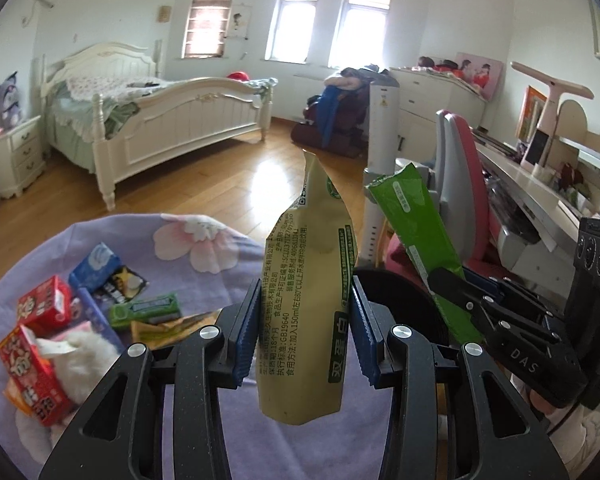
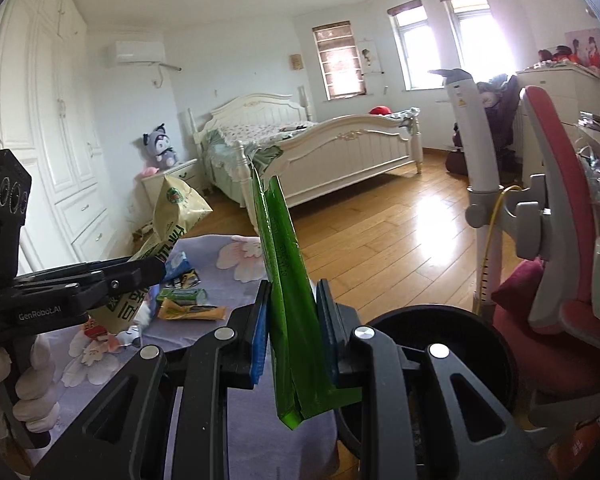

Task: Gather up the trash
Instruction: 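Carry green packet and beige bag to the black bin and release both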

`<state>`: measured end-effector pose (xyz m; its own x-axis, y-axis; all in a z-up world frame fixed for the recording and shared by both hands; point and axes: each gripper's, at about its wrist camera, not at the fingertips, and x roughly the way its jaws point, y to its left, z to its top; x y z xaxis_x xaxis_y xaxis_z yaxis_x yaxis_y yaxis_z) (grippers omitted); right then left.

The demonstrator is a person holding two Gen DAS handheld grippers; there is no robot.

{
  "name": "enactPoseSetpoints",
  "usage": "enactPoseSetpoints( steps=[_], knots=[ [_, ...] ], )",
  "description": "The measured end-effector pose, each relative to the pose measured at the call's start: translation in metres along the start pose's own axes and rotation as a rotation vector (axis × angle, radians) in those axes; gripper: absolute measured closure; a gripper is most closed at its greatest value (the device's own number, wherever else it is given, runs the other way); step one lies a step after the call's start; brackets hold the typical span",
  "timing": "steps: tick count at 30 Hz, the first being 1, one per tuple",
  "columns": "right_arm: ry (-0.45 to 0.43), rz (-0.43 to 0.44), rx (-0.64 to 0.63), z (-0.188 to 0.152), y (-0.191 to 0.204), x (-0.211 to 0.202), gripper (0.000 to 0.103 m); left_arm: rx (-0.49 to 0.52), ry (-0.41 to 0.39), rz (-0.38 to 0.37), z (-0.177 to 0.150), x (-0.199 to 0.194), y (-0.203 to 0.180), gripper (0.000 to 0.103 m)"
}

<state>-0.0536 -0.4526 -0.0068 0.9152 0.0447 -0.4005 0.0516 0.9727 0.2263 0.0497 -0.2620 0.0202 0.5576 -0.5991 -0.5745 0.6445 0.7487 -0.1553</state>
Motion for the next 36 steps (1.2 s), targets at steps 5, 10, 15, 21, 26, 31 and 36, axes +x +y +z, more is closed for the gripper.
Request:
enactPoseSetpoints(
  steps=[5, 10, 15, 21, 26, 31, 36],
  knots=[
    [-0.011, -0.082, 0.022, -0.014, -0.024, -0.007, 0.08, 0.017, 0.028, -0.048, 0.0, 0.024, -0.021, 0.061],
    [0.005, -0.147, 0.043, -0.029, -0.049, -0.007, 0.08, 0.02, 0.086, -0.102, -0.005, 0.055, -0.038, 0.061],
    [0.034, -0.184, 0.09, -0.04, -0.073, -0.001, 0.08, 0.02, 0.15, -0.142, -0.01, 0.087, -0.052, 0.061],
    [0.067, -0.2, 0.123, -0.053, -0.092, 0.01, 0.08, -0.033, 0.239, -0.192, -0.019, 0.119, -0.055, 0.061],
    [0.082, -0.198, 0.167, -0.059, -0.102, 0.016, 0.08, -0.013, 0.27, -0.192, -0.021, 0.135, -0.063, 0.061],
    [0.094, -0.208, 0.184, -0.064, -0.11, 0.019, 0.08, -0.006, 0.294, -0.203, -0.019, 0.152, -0.072, 0.061],
    [0.105, -0.218, 0.205, -0.066, -0.119, 0.023, 0.08, -0.003, 0.303, -0.205, -0.017, 0.162, -0.075, 0.061]
  ],
)
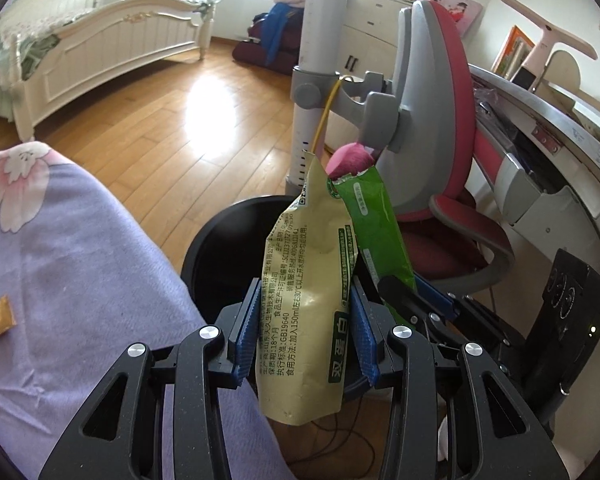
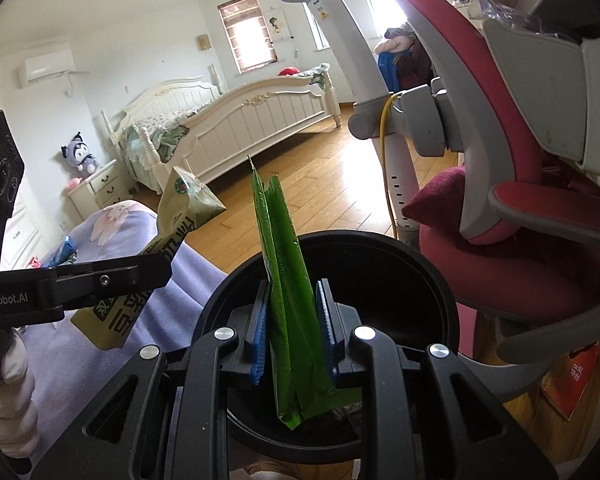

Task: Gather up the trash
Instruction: 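Carry green packet and beige bag to the black bin and release both, then move the right tool to the fluffy white toy while the left approaches the red box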

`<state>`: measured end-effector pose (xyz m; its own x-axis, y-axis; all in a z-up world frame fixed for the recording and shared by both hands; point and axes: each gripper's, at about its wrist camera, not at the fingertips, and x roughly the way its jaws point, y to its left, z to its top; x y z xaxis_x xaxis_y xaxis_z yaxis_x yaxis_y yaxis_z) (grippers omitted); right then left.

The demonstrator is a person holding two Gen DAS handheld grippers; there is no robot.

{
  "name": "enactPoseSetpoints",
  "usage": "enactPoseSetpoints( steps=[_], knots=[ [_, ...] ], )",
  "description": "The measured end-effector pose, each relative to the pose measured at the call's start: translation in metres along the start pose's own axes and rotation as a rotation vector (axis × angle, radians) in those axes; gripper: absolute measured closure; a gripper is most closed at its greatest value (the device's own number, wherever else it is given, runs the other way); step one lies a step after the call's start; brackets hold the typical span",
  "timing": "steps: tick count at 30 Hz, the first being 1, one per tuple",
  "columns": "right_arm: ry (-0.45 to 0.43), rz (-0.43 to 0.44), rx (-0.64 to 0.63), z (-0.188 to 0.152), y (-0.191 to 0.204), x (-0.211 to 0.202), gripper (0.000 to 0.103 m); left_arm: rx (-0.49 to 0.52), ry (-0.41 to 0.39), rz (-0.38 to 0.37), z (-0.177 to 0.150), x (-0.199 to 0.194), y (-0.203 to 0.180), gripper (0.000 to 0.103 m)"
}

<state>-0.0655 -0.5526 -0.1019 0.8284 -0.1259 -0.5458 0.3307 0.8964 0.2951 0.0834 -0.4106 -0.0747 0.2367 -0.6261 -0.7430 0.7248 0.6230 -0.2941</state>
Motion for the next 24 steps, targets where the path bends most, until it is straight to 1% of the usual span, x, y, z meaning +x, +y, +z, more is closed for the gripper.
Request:
enactPoseSetpoints(
  steps=[3, 5, 6, 7, 8, 9, 14, 18, 20, 23, 24],
  knots=[
    [0.004, -0.007, 0.008, 0.001, -0.004, 0.002, 0.079, 0.012, 0.002, -0.005, 0.004, 0.005, -0.002, 0.061],
    [0.015, -0.013, 0.021, 0.001, -0.007, 0.004, 0.075, 0.033, -0.005, 0.019, 0.006, 0.008, -0.004, 0.055],
    [0.018, -0.015, 0.034, 0.002, -0.009, 0.005, 0.07, 0.041, -0.007, 0.026, 0.008, 0.009, -0.005, 0.048],
    [0.022, -0.02, 0.048, 0.003, -0.013, 0.006, 0.061, 0.045, -0.012, 0.033, 0.009, 0.009, -0.006, 0.038],
    [0.027, -0.026, 0.063, 0.003, -0.015, 0.006, 0.057, 0.05, -0.021, 0.041, 0.01, 0.008, -0.007, 0.034],
    [0.033, -0.027, 0.075, 0.003, -0.017, 0.005, 0.055, 0.056, -0.032, 0.043, 0.01, 0.004, -0.007, 0.03],
    [0.039, -0.028, 0.07, 0.002, -0.012, 0.0, 0.055, 0.057, -0.072, 0.037, 0.009, -0.016, -0.005, 0.03],
    [0.038, -0.003, 0.047, 0.001, 0.002, -0.005, 0.055, 0.019, -0.11, 0.056, 0.002, -0.042, 0.003, 0.03],
    [0.034, 0.019, 0.026, 0.002, 0.014, -0.009, 0.055, -0.002, -0.138, 0.083, -0.003, -0.058, 0.009, 0.03],
    [0.03, 0.057, -0.024, 0.004, 0.038, -0.012, 0.055, -0.029, -0.204, 0.148, -0.013, -0.09, 0.023, 0.03],
    [0.031, 0.072, -0.041, 0.005, 0.046, -0.013, 0.055, -0.039, -0.237, 0.179, -0.018, -0.104, 0.03, 0.03]
  ],
)
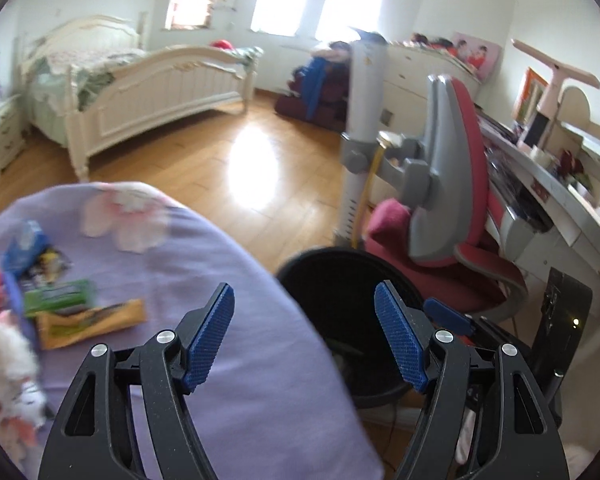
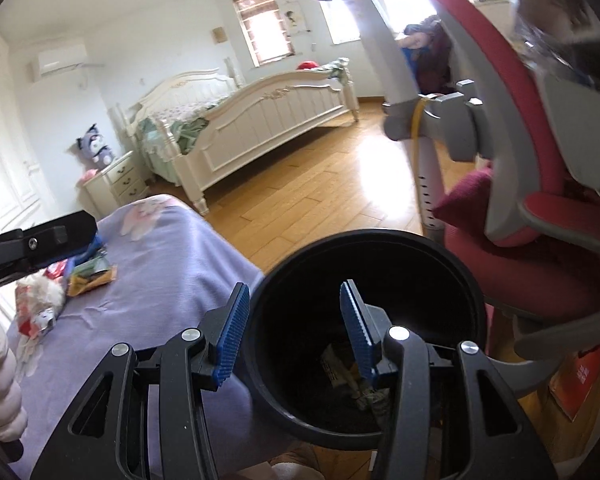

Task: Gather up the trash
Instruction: 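Move the right tool to the fluffy white toy while the left approaches the red box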

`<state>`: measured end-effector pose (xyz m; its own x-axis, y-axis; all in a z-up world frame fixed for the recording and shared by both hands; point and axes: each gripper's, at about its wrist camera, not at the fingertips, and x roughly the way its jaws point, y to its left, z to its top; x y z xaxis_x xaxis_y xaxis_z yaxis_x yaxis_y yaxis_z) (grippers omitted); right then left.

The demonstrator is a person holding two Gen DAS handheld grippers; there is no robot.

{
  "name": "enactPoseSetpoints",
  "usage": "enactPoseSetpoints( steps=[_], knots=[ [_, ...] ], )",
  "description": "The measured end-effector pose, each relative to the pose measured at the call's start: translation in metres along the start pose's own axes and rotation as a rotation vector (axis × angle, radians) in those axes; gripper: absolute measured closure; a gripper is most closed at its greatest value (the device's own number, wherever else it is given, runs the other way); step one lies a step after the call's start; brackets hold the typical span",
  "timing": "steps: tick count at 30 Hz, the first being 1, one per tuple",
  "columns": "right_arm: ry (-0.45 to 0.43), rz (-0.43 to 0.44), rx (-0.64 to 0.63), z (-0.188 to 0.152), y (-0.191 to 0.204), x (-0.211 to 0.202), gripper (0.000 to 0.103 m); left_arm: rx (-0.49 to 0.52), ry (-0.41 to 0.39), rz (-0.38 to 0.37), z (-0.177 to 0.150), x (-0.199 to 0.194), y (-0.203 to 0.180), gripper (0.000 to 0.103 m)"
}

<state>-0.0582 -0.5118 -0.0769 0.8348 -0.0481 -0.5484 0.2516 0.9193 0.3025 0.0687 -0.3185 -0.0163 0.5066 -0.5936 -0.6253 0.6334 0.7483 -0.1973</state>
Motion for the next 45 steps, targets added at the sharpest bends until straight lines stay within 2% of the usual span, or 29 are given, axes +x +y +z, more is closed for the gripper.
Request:
enactPoseSetpoints(
  steps=[2, 3, 5, 10, 14, 16, 22, 25, 33, 36, 38, 40, 45],
  knots=[
    [-0.002, 0.03, -0.039, 0.003, 0.019, -0.001, 0.055, -0.024, -0.079, 0.091, -0.003, -0.029, 0.021, 0.027],
    [-0.003, 0.047, -0.061, 0.005, 0.029, -0.001, 0.055, -0.042, -0.117, 0.14, -0.005, -0.042, 0.033, 0.019],
    [-0.007, 0.077, -0.101, 0.009, 0.05, -0.002, 0.055, -0.103, -0.18, 0.227, -0.009, -0.068, 0.06, 0.018],
    [-0.009, 0.152, -0.204, 0.013, 0.106, -0.005, 0.055, -0.274, -0.243, 0.37, -0.022, -0.121, 0.125, 0.018],
    [-0.007, 0.223, -0.275, 0.017, 0.148, -0.007, 0.055, -0.328, -0.245, 0.444, -0.038, -0.152, 0.17, 0.018],
    [-0.005, 0.264, -0.311, 0.022, 0.167, -0.008, 0.055, -0.359, -0.22, 0.469, -0.048, -0.165, 0.201, 0.018],
    [0.033, 0.368, -0.413, 0.032, 0.222, 0.001, 0.055, -0.435, -0.141, 0.454, -0.069, -0.173, 0.246, 0.018],
    [0.075, 0.395, -0.436, 0.03, 0.242, 0.012, 0.055, -0.438, -0.107, 0.419, -0.072, -0.162, 0.249, 0.018],
    [0.156, 0.428, -0.448, 0.015, 0.269, 0.033, 0.055, -0.402, -0.051, 0.438, -0.072, -0.126, 0.251, 0.018],
    [0.202, 0.433, -0.5, 0.008, 0.28, 0.044, 0.055, -0.412, -0.044, 0.434, -0.077, -0.121, 0.258, 0.024],
    [0.215, 0.438, -0.53, 0.004, 0.29, 0.05, 0.039, -0.409, -0.033, 0.439, -0.08, -0.118, 0.26, 0.028],
    [0.217, 0.449, -0.543, 0.0, 0.296, 0.055, 0.036, -0.399, -0.035, 0.444, -0.082, -0.117, 0.262, 0.029],
    [0.295, 0.45, -0.552, -0.009, 0.309, 0.08, 0.036, -0.407, -0.045, 0.438, -0.084, -0.12, 0.267, 0.029]
  ],
)
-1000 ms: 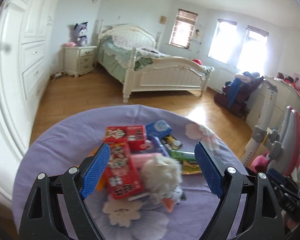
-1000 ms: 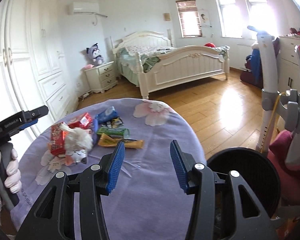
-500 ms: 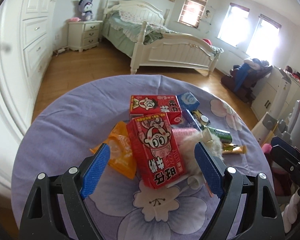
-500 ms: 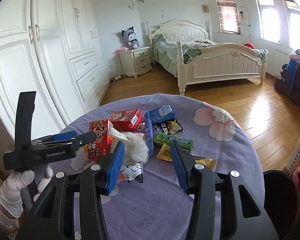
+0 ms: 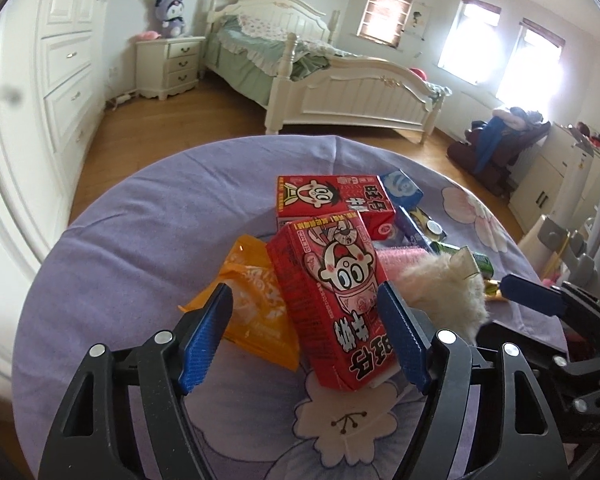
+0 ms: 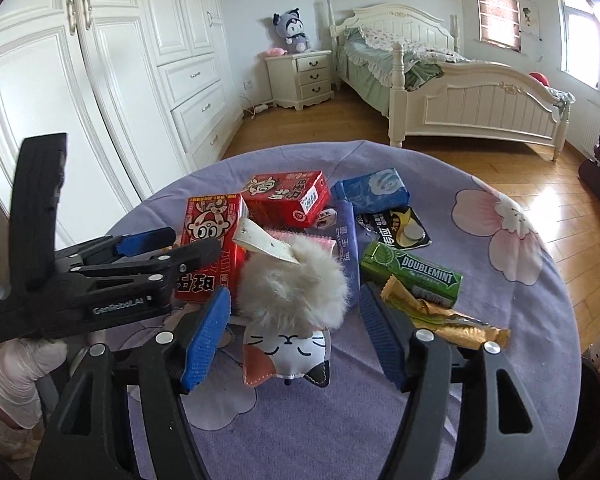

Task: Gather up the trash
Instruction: 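Move the right tool to the fluffy white toy while the left approaches the red box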

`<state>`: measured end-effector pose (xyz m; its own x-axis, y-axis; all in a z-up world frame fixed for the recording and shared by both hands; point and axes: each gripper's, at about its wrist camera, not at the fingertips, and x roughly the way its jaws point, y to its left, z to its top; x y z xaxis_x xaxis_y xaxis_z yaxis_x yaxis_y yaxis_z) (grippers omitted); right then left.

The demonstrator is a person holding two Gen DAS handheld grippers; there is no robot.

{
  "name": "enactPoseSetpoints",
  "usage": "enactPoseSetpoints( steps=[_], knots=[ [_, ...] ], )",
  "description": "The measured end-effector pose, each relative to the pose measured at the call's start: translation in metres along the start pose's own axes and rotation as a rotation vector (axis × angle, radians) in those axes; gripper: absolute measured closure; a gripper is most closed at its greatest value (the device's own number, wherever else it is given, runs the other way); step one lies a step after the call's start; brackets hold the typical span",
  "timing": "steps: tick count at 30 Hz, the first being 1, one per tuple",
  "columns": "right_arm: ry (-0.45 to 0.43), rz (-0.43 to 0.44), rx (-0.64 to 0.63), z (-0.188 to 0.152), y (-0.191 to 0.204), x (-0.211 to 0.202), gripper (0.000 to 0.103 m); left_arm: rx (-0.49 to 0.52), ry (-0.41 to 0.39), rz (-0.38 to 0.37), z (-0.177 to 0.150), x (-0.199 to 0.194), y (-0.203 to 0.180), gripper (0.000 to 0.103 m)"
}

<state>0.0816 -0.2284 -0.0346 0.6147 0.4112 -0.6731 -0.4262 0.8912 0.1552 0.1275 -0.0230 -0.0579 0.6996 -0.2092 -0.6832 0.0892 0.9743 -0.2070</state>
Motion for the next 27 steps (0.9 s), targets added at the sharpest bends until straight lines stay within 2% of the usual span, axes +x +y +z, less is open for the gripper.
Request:
enactPoseSetpoints(
  steps=[4, 7, 10, 14, 17, 22, 23, 25, 27],
  knots=[
    [0.057, 0.014, 0.034, 0.0, -0.005, 0.021, 0.038, -0.009, -0.01, -0.008, -0.003, -0.005, 0.003, 0.029],
    [0.094, 0.047, 0.064, -0.002, -0.012, 0.031, 0.058, -0.009, -0.016, -0.006, -0.003, -0.008, 0.002, 0.029],
    [0.073, 0.059, 0.096, -0.005, -0.019, 0.024, 0.062, -0.001, -0.012, 0.008, -0.002, -0.008, -0.003, 0.029],
    [-0.004, 0.036, 0.135, -0.011, -0.027, -0.004, 0.062, 0.012, -0.011, 0.029, 0.001, -0.006, -0.017, 0.027],
    [-0.046, 0.001, 0.136, -0.018, -0.029, -0.024, 0.062, 0.044, -0.002, 0.085, 0.001, 0.002, -0.028, 0.027],
    [-0.056, -0.028, 0.129, -0.028, -0.028, -0.034, 0.062, 0.104, -0.005, 0.197, 0.003, 0.011, -0.043, 0.024],
    [-0.054, -0.028, 0.129, -0.03, -0.028, -0.034, 0.062, 0.11, -0.007, 0.202, 0.002, 0.011, -0.044, 0.027],
    [-0.051, -0.021, 0.137, -0.034, -0.029, -0.033, 0.062, 0.111, -0.016, 0.182, 0.003, 0.007, -0.04, 0.046],
    [-0.05, -0.017, 0.143, -0.036, -0.029, -0.032, 0.062, 0.105, -0.022, 0.164, 0.003, 0.002, -0.035, 0.055]
  ],
)
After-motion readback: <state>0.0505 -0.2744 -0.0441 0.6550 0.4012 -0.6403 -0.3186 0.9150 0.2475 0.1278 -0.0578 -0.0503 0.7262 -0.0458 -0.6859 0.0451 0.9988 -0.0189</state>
